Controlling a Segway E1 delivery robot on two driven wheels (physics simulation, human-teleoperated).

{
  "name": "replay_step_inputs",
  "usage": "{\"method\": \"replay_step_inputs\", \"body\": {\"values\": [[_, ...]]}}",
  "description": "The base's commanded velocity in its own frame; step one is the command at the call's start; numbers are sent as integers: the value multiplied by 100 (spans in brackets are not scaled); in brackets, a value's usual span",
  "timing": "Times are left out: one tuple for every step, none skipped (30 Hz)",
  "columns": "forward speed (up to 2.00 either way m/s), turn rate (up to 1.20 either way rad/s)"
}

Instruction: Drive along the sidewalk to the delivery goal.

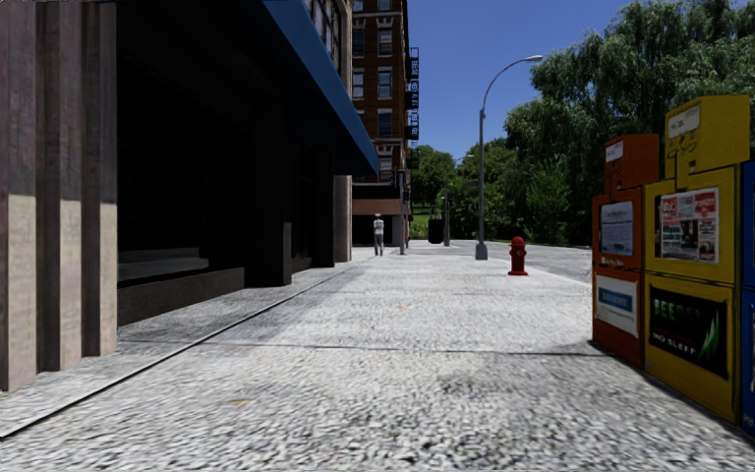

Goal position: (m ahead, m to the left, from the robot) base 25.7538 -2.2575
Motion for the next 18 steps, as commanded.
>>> {"method": "replay_step_inputs", "body": {"values": [[200, 0], [200, 0], [200, 0], [200, 0], [200, 0], [200, 0], [200, 0], [200, 0], [200, 0], [200, 0], [200, 0], [200, 0], [200, 0], [200, 0], [200, 0], [200, 0], [200, 0], [200, 0]]}}
